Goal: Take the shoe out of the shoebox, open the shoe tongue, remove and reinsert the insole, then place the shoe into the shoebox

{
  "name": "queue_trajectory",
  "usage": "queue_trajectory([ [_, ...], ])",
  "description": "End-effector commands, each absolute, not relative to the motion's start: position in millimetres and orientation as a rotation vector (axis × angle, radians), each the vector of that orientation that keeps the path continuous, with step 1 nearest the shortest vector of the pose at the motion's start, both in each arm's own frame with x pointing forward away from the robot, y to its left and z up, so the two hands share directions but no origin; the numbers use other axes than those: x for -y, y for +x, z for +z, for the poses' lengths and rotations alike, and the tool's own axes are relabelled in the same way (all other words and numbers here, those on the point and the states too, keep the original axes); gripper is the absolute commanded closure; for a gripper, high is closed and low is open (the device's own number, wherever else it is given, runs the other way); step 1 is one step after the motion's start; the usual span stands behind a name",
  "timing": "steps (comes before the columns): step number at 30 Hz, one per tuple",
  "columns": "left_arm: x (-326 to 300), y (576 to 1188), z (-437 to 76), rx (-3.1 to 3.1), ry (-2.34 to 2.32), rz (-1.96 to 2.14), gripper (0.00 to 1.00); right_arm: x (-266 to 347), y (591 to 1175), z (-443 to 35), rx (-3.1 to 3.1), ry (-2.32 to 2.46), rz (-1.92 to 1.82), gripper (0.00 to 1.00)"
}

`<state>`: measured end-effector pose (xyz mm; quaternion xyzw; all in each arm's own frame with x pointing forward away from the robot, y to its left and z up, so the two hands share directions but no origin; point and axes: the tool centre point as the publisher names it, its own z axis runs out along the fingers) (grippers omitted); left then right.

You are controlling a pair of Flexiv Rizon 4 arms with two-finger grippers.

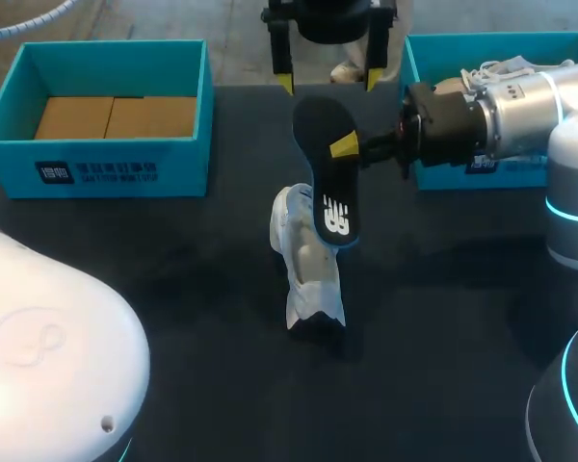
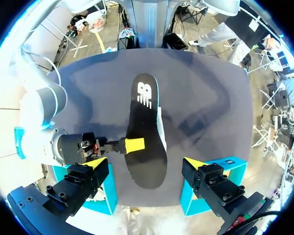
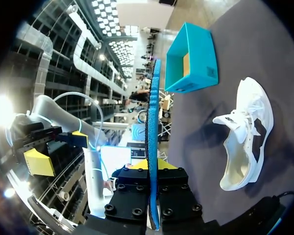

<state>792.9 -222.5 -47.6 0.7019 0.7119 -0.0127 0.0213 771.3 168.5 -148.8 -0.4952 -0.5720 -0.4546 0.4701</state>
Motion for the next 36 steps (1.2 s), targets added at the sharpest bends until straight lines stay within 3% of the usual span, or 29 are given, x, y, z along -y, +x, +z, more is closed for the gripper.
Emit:
queue_trajectory([
  [1,217,792,-51,-2.178,2.146,-0.091,0.0,-170,770,-149,1.402,-1.22,-1.114,1.0],
  [36,197,799,-57,-1.625,1.37,-0.916,0.0,-155,765,-142,1.37,-1.276,-1.148,1.0],
])
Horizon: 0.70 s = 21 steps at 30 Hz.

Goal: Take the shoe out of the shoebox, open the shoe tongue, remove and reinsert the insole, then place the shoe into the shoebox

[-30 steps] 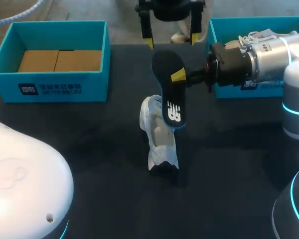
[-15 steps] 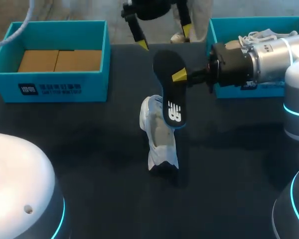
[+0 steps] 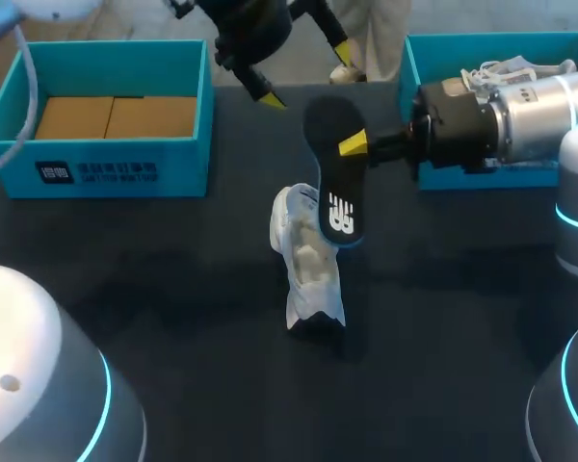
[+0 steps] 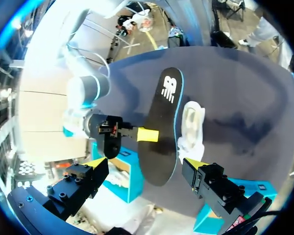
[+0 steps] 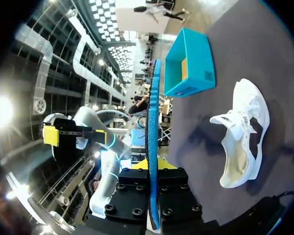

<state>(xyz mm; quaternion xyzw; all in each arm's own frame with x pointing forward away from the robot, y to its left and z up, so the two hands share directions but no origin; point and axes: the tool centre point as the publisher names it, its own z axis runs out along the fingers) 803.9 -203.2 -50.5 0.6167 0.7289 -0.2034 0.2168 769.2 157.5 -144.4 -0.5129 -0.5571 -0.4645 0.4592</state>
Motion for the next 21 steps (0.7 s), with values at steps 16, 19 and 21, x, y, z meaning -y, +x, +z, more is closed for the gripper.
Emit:
queue_trajectory([
  [16,190,795,-67,-1.369,1.287,-1.014,0.0,-142,769,-133,1.366,-1.296,-1.17,1.0],
  [19,191,794,-72,-1.329,1.272,-1.018,0.0,-140,770,-132,1.365,-1.298,-1.172,1.0],
  [21,191,793,-76,-1.306,1.255,-1.021,0.0,-139,770,-131,1.363,-1.299,-1.172,1.0],
])
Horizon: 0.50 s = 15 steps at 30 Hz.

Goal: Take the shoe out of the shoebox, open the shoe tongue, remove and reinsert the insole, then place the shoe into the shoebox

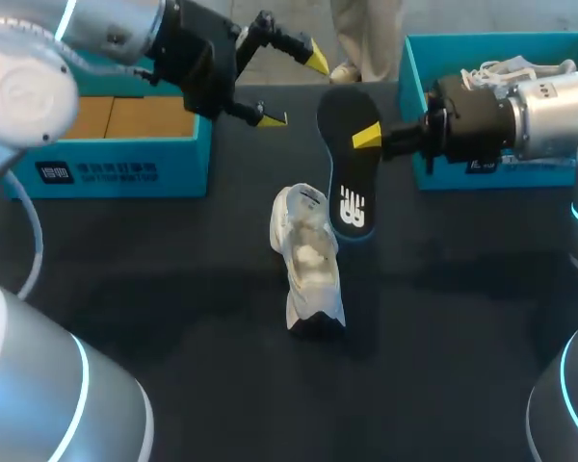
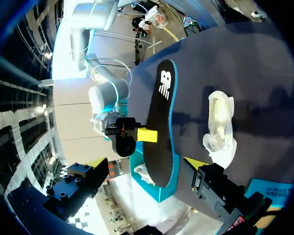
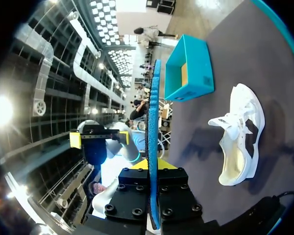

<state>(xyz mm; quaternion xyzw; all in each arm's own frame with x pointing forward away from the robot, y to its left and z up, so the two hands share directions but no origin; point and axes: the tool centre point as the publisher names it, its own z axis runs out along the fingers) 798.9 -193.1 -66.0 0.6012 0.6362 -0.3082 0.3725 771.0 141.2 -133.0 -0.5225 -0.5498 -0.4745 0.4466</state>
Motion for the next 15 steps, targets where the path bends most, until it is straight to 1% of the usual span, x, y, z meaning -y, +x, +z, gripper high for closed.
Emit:
queue_trajectory([
  [1,191,793,-78,-1.302,1.245,-1.029,0.0,-138,770,-131,1.362,-1.3,-1.172,1.0],
  [15,191,791,-102,-1.202,1.125,-1.061,0.0,-139,774,-117,1.342,-1.279,-1.178,1.0],
])
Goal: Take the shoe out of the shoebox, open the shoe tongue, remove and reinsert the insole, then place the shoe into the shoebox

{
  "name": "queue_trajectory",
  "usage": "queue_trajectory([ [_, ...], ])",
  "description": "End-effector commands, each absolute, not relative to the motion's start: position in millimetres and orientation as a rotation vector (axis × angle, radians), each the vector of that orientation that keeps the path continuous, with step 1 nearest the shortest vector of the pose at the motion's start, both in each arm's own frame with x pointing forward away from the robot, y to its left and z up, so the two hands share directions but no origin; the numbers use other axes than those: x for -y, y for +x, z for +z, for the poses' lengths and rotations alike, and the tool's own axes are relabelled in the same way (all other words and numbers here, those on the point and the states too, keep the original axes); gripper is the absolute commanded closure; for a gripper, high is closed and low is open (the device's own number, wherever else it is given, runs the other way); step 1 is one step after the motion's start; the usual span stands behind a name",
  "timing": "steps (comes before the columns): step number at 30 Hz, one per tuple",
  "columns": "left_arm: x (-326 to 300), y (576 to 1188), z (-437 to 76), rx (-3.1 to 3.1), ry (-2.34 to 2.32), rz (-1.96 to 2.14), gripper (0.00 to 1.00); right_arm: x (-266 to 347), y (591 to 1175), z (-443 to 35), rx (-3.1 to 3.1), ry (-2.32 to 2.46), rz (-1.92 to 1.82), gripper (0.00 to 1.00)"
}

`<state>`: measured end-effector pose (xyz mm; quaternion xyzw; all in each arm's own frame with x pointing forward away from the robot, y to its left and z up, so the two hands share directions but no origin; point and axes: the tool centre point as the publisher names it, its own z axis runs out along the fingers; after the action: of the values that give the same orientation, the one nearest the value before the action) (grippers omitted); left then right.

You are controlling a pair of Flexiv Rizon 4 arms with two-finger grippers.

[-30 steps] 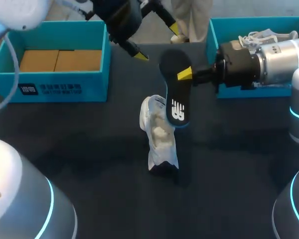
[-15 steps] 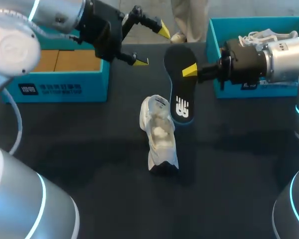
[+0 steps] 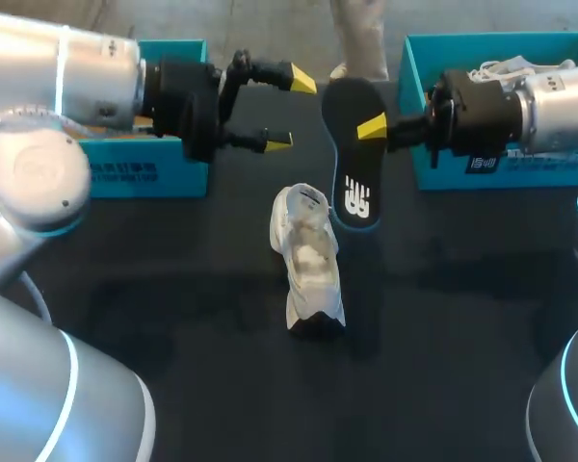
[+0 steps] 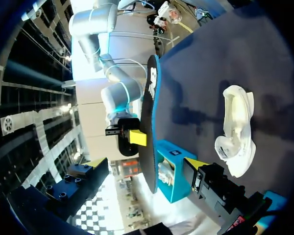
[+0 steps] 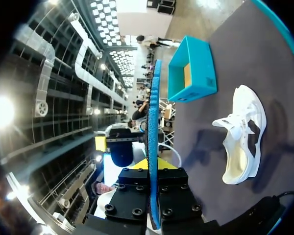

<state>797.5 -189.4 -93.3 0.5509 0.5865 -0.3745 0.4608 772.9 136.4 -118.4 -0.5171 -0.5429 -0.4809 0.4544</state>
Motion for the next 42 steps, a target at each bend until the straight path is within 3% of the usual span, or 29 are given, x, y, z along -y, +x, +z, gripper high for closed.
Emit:
queue_trajectory([
  [1,191,792,-102,-1.197,1.111,-1.058,0.0,-140,774,-116,1.342,-1.279,-1.177,1.0],
  [15,210,794,-102,-1.197,1.027,-1.101,0.0,-166,770,-115,1.335,-1.228,-1.155,1.0],
  [18,213,793,-101,-1.194,1.029,-1.105,0.11,-170,767,-115,1.337,-1.222,-1.151,1.0],
  [29,216,792,-104,-1.213,1.025,-1.114,0.27,-182,762,-113,1.36,-1.203,-1.126,1.0],
  [32,216,793,-104,-1.225,1.009,-1.115,0.35,-183,760,-114,1.361,-1.203,-1.121,1.0],
  [35,216,794,-105,-1.229,1.007,-1.114,0.49,-185,758,-113,1.363,-1.201,-1.118,1.0],
  [42,214,794,-108,-1.239,1.002,-1.114,0.57,-184,756,-112,1.364,-1.205,-1.119,1.0],
])
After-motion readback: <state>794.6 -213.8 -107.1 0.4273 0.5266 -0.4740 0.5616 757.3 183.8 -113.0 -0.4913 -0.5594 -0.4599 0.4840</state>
